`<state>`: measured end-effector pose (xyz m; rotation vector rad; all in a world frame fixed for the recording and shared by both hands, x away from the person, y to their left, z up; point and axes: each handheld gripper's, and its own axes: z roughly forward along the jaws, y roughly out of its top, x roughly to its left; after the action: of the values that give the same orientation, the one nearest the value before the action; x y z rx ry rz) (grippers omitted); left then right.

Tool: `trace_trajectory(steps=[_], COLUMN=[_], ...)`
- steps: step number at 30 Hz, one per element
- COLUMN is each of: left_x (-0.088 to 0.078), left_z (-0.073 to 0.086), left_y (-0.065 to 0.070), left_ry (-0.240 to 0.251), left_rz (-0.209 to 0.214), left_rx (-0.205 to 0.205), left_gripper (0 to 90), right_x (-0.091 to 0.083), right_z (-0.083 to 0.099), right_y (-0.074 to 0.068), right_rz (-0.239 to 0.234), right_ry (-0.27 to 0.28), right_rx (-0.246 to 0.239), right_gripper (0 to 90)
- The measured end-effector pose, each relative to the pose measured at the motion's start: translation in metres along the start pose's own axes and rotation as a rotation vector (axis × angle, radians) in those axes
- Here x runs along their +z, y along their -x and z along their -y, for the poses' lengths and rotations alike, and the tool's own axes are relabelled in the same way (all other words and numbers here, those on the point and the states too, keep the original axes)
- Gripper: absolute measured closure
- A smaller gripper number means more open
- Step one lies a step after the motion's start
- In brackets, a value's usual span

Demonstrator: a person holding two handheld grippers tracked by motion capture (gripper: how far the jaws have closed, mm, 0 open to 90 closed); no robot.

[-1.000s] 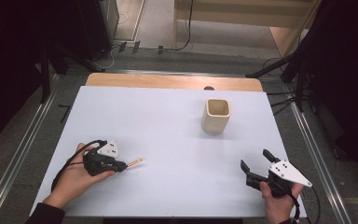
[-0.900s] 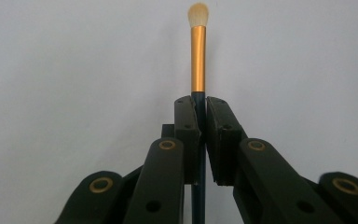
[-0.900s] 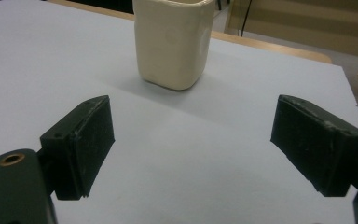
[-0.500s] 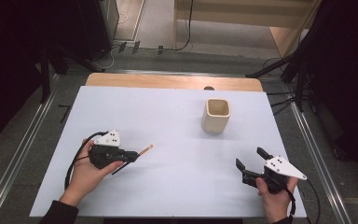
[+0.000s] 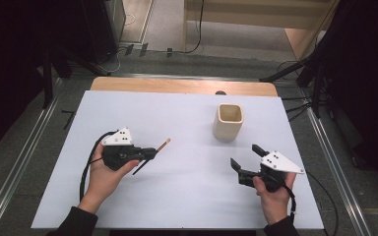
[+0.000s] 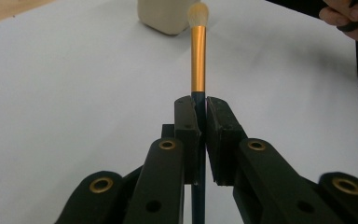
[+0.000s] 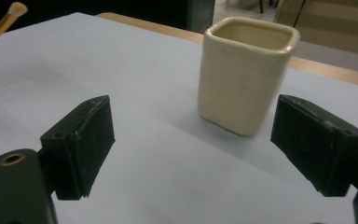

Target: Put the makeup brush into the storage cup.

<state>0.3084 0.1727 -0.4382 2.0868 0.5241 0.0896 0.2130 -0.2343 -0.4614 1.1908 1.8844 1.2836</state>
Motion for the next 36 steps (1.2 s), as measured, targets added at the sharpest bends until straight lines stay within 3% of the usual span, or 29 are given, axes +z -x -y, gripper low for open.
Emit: trace_trajectory(steps=[5,19,25,32,36], left_x=[0.007,0.017,0.019,0.019,0.024], left_z=[-0.007,-0.023,-0.027,-0.032,-0.033], left_y=[0.001,0.004,0.004,0.009,0.017], left_ry=[0.028,0.115,0.155,0.216,0.256], left_rz=[0.016,0.008,-0.002,-0.016,-0.005], left_rx=[-0.005,-0.008,-0.016,-0.018,-0.018], left_gripper=[84.4,84.4,84.4,84.4,84.4], right_x=[0.013,0.046,0.055,0.061,0.066], right_z=[-0.013,-0.04,-0.048,-0.048,-0.044], right_y=[-0.012,-0.042,-0.05,-0.068,-0.084], right_rz=[-0.028,-0.101,-0.129,-0.216,-0.302], right_ry=[0.016,0.023,0.034,0.036,0.017], right_rx=[-0.011,-0.029,-0.012,0.006,0.052], right_gripper=[14.2,14.3,16.7,20.7,20.8])
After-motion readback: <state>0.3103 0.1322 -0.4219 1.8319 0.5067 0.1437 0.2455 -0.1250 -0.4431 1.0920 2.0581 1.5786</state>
